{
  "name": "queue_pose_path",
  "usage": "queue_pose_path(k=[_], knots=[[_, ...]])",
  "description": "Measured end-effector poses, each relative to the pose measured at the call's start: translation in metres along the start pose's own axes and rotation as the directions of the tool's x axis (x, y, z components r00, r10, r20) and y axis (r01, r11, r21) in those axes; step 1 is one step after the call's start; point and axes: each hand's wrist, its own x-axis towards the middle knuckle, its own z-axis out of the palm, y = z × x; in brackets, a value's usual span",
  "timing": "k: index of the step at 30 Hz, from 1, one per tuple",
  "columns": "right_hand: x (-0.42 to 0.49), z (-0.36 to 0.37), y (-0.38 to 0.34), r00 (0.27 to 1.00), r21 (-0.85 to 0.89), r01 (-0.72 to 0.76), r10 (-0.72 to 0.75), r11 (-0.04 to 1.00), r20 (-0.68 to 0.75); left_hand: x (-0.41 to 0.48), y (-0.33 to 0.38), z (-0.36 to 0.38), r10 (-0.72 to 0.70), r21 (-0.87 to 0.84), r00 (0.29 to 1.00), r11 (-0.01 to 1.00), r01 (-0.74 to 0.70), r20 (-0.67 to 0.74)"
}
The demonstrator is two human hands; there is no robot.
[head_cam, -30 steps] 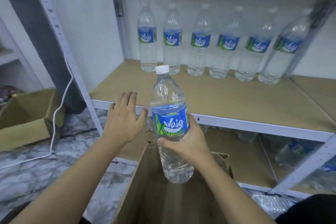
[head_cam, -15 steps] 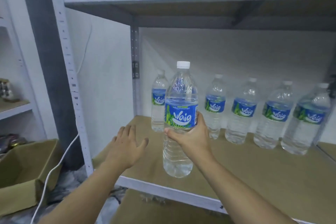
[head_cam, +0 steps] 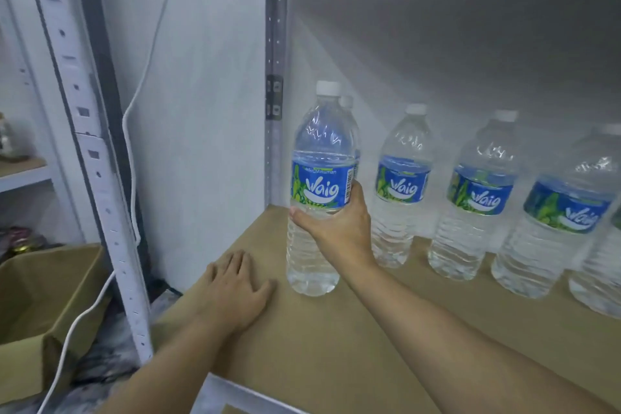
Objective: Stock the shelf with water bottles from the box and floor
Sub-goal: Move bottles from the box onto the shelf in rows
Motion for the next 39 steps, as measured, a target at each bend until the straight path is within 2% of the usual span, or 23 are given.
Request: queue_pose_path(k=[13,22,29,32,35,39], knots=[[0.042,0.086,0.009,0.996,0.042,0.091,-0.091,0.995,-0.02,0.017,-0.007,0.013,0.013,-0.005,0.999,1.0,-0.013,-0.039],[0.058,0.119,0.043,0.993,0.107,0.036,-0.023,0.994,-0.117,0.016,-0.007,0.014,0.029,0.012,0.998,1.0,-0.029,-0.061],[0.058,0.119,0.045,0.999,0.124,0.014,-0.008,0.992,-0.051,0.015,-0.007,0.012,0.037,0.029,0.998,0.999,-0.035,-0.056],[0.052,0.115,0.047,0.996,0.03,-0.075,0.074,0.997,0.052,0.015,-0.006,0.012,0.035,0.025,0.998,0.999,-0.034,-0.055],[0.037,0.113,0.065,0.964,-0.12,-0.198,0.215,0.973,0.153,0.015,-0.006,0.012,0.03,0.017,0.998,0.999,-0.029,-0.06],[0.026,0.114,0.081,0.952,-0.206,-0.226,0.261,0.952,0.16,0.015,-0.005,0.012,0.029,0.009,0.998,1.0,-0.028,-0.062]])
